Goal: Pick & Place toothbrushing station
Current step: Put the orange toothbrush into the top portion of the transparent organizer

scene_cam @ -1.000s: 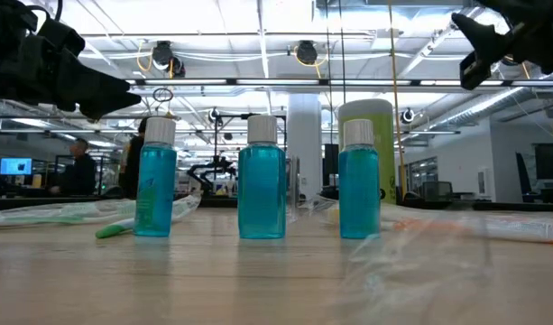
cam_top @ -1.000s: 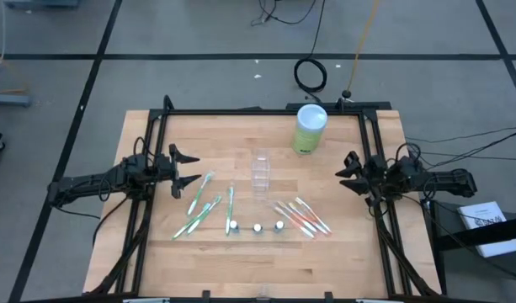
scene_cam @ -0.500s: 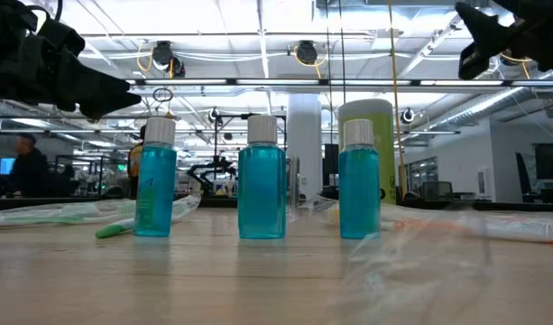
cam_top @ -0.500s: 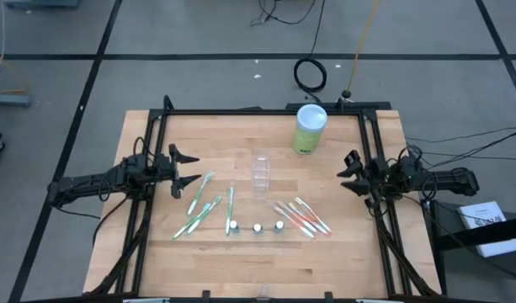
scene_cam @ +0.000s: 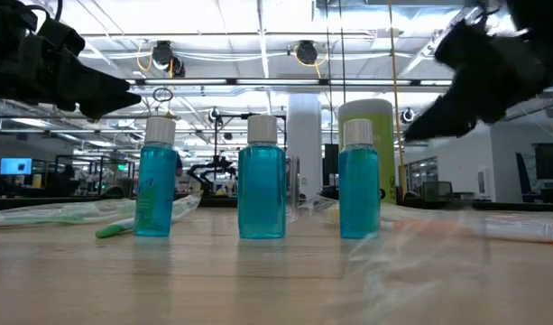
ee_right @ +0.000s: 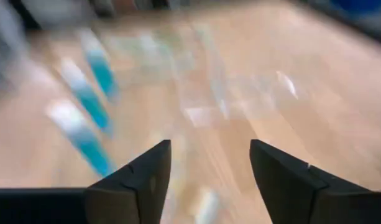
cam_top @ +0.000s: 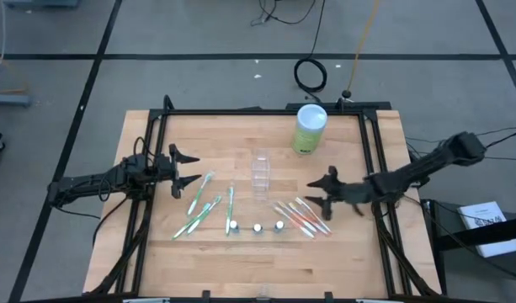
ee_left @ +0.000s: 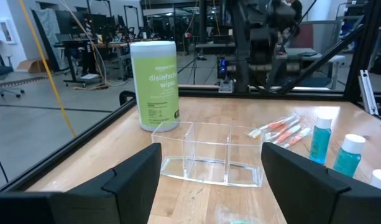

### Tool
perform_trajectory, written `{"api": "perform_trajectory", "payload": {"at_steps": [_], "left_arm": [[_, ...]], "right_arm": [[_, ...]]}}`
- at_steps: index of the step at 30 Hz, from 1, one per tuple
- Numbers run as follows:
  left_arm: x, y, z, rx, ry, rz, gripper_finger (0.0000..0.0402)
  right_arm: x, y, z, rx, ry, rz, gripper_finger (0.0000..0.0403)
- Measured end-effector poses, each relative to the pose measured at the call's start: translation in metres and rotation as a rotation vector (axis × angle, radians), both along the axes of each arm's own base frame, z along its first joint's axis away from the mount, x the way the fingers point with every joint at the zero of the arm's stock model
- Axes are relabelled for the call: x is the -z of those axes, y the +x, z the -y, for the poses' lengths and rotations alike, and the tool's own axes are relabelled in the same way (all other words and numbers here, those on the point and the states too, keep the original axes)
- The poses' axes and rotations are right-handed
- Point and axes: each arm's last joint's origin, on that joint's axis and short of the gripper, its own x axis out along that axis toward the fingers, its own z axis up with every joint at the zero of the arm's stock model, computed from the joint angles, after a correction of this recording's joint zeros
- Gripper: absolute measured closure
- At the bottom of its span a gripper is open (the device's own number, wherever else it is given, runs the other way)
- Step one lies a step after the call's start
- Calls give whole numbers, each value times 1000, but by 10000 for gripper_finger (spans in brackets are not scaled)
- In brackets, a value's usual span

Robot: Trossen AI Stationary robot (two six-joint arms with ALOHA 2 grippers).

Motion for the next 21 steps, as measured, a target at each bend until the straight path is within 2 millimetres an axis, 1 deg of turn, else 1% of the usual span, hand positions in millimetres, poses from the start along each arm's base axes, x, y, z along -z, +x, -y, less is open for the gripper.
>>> {"api": "perform_trajectory", "payload": {"at_steps": [2, 3, 6, 9, 13, 17, 21], "left_arm": [[0, 0, 0, -1, 0, 0, 117], [0, 0, 0, -1, 0, 0, 117], [0, 0, 0, 0, 0, 0, 117], [0, 0, 0, 0, 0, 0, 117], [0, 0, 0, 0, 0, 0, 117], [0, 0, 0, 0, 0, 0, 117], [0, 0, 0, -1, 0, 0, 117]], "right_arm": [[2, 16, -5, 38, 4, -59, 182], [6, 22, -7, 46, 2, -101, 182], [23, 35, -13, 50, -29, -222, 188], [30, 47, -17, 47, -55, -265, 194], [49, 48, -18, 75, -48, -344, 197], [58, 48, -19, 97, -3, -372, 197], [60, 49, -19, 115, 14, -376, 197]]}}
